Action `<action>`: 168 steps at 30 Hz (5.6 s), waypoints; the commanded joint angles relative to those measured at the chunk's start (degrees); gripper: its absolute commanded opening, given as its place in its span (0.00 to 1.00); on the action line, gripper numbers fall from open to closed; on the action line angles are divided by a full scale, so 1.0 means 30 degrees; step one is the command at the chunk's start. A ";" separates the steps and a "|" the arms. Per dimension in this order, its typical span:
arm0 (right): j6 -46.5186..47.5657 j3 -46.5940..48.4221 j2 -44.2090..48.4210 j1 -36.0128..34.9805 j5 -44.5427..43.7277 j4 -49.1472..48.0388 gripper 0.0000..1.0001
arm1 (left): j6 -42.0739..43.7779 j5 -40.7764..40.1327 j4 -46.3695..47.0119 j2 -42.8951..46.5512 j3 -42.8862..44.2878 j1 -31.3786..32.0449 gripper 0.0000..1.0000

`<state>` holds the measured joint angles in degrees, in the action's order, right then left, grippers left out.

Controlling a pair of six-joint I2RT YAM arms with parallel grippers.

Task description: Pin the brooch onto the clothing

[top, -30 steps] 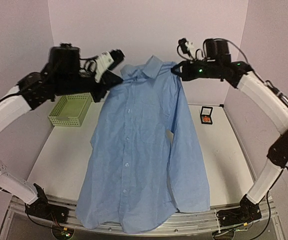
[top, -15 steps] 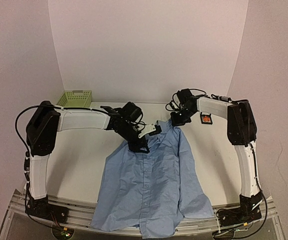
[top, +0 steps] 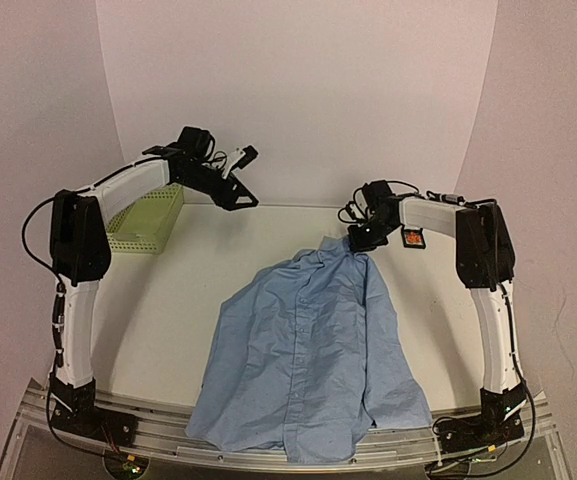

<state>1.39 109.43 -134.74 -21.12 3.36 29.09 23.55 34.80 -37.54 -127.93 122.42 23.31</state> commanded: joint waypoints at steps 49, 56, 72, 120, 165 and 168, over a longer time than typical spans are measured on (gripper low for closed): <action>0.1428 0.2515 1.1051 -0.1647 -0.0851 -0.1668 0.00 | 0.4976 -1.2758 0.5237 0.8030 -0.1181 0.1582 0.00; 0.2846 0.5564 1.3133 -0.2904 0.0644 -0.1555 0.00 | 0.8457 -1.1021 0.7052 1.2948 -0.1790 0.2364 0.00; 0.0072 0.5605 1.8354 -0.3469 0.6075 0.0399 0.00 | 0.9260 -0.8072 -0.1974 1.8624 0.0431 0.4445 0.00; -0.3089 0.6211 -0.2801 0.2011 0.5545 -0.3183 0.00 | 0.2709 -0.9070 0.5608 0.0159 -0.3228 -0.1473 0.00; -0.4562 0.5294 1.7426 -0.3105 0.5884 -0.1180 0.00 | 0.3653 -0.5547 -0.0986 1.6608 0.3736 -0.0535 0.00; -0.4316 0.3430 1.6785 -0.3096 0.4811 0.0504 0.00 | 0.2201 -0.6197 -0.2163 1.7103 0.0727 -0.0535 0.00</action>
<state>-11.02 124.07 -84.07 -32.45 26.30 25.77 36.79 26.25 -40.92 -79.87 132.38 24.43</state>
